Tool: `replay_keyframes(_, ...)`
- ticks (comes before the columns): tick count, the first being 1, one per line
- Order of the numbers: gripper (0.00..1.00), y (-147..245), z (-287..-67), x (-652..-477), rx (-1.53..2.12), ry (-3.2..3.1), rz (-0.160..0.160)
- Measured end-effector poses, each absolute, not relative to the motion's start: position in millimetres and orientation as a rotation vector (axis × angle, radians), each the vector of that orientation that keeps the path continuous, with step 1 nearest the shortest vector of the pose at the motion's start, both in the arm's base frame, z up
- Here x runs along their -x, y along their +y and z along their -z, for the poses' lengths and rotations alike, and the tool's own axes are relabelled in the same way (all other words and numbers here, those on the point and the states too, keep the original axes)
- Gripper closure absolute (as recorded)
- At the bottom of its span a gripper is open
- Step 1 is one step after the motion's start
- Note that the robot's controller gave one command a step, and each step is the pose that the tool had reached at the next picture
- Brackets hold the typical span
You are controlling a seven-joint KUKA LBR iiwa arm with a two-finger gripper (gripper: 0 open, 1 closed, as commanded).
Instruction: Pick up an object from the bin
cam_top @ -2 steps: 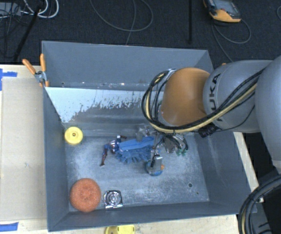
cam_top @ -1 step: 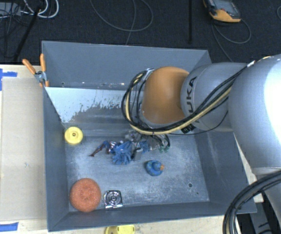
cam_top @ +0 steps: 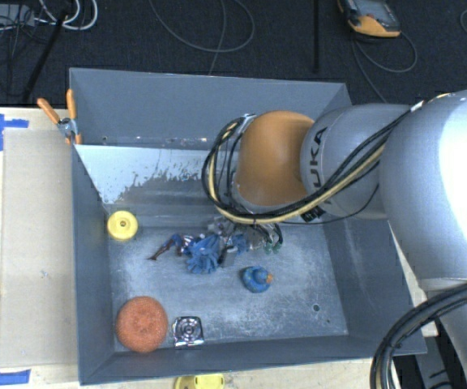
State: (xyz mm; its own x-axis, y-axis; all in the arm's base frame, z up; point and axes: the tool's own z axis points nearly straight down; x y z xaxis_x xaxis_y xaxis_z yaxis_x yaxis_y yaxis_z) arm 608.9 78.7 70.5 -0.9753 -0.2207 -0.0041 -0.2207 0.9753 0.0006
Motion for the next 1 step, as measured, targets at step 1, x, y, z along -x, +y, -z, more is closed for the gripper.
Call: replay_keyframes(1,1.00,50.5,-271.6,-596.1,0.361,3.120,0.000)
